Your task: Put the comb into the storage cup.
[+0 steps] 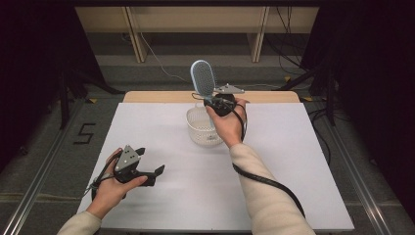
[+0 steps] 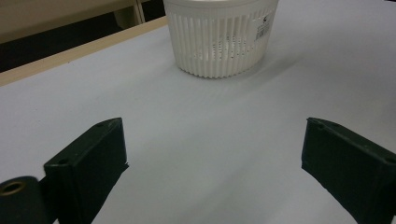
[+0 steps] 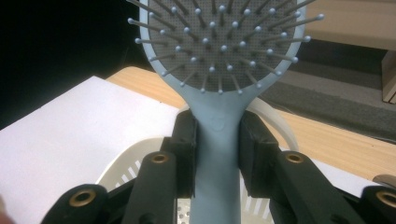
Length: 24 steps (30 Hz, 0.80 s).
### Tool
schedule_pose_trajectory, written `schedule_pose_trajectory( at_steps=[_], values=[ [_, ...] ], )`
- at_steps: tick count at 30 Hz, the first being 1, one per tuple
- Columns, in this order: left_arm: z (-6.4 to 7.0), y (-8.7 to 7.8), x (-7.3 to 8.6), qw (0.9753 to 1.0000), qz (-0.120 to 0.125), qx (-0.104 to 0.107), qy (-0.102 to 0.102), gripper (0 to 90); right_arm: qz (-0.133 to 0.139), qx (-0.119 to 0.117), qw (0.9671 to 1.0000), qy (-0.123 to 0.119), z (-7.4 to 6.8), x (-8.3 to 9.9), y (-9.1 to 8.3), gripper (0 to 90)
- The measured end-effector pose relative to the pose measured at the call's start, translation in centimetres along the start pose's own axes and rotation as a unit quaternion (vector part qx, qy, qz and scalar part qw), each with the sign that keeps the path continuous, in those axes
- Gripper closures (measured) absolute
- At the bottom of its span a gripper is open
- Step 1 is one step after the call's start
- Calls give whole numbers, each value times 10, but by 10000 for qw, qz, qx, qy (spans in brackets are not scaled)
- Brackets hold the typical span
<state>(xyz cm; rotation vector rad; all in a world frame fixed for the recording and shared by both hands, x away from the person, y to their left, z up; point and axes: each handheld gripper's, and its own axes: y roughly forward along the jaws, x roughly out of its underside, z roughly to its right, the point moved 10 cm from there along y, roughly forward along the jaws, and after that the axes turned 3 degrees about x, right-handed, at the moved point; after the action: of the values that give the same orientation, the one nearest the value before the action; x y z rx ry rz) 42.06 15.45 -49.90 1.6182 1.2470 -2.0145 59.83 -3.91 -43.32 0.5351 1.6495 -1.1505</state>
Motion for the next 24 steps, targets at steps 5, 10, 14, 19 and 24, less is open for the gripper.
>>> schedule_pose_trajectory(
  at_steps=[5, 10, 14, 19, 24],
  values=[
    [0, 0, 0, 10000, -8, 4, 0, 60, -11, 15, 10000, -13, 0, 2, 0, 702],
    [0, 0, 0, 10000, -5, -1, -4, 60, -24, 18, 10000, -36, 0, 5, 1, 702],
    [0, 0, 0, 10000, 0, 1, -8, 60, -20, 28, 10000, -61, -1, 7, 1, 702],
    [0, 0, 0, 10000, 3, -4, -8, 60, -46, 51, 9999, -129, -2, 9, 2, 702],
    [0, 0, 0, 10000, 1, 1, -9, 60, -53, 70, 9999, -122, -2, 11, 2, 702]
  ],
)
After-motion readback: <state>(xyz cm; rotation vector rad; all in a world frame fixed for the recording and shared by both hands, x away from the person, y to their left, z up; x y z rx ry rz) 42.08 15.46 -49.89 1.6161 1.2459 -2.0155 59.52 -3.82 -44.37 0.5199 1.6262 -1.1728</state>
